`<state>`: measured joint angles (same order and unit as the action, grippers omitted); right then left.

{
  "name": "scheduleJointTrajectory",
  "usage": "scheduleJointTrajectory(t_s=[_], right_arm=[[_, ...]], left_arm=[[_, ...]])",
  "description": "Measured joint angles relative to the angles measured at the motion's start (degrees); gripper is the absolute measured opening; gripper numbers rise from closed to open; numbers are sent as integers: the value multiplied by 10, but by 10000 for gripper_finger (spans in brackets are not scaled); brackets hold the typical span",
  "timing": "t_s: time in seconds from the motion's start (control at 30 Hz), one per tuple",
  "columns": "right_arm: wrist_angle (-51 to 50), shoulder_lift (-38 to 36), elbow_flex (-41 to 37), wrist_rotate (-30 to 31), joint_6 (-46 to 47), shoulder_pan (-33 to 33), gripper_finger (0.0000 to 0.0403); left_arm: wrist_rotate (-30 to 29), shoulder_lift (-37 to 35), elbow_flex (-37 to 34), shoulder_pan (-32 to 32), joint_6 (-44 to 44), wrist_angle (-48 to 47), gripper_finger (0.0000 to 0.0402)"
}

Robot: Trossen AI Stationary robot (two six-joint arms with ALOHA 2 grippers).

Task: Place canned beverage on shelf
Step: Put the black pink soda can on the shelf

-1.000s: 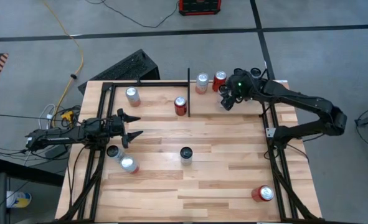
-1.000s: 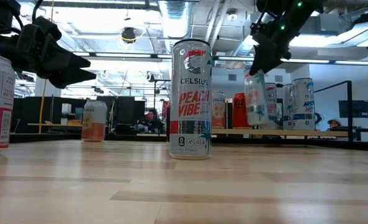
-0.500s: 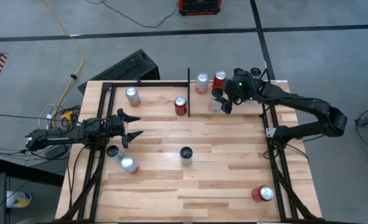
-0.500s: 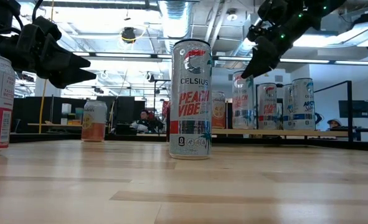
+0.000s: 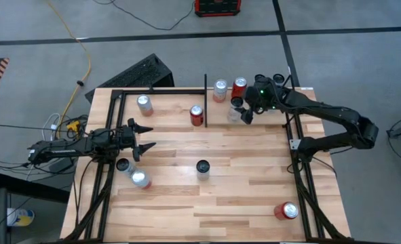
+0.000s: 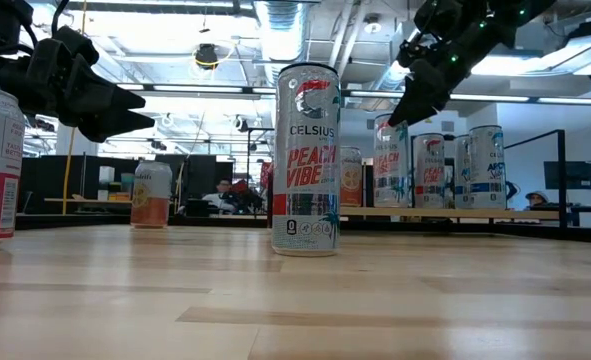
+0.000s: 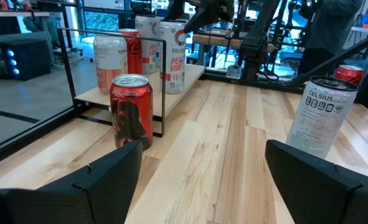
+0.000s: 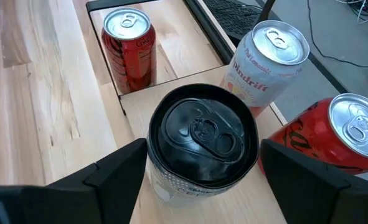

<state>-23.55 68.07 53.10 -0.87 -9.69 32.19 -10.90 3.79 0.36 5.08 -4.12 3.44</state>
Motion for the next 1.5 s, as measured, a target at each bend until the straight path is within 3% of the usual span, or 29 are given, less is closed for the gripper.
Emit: scheduleJointTrajectory(t_s=[0.53,0.7,0.8,1.03,1.23,1.37,1.5], right_arm=[[-7,1,48,9,11,2,345],[-9,1,73,17,88,-1,345],[-23,1,80,77,136,-26,345],[-29,6,80,291,274,-156,345],[-21,6,56,465,333,-258,345],[19,6,8,492,352,-268,345],[128,6,-44,489,319,-259,345]], left_arm=[[0,0,0,0,0,0,327],[0,0,0,0,0,0,327],[0,0,0,0,0,0,327],[0,0,0,0,0,0,327],[0,0,0,0,0,0,327],[0,0,0,0,0,0,327],[0,0,0,0,0,0,327]])
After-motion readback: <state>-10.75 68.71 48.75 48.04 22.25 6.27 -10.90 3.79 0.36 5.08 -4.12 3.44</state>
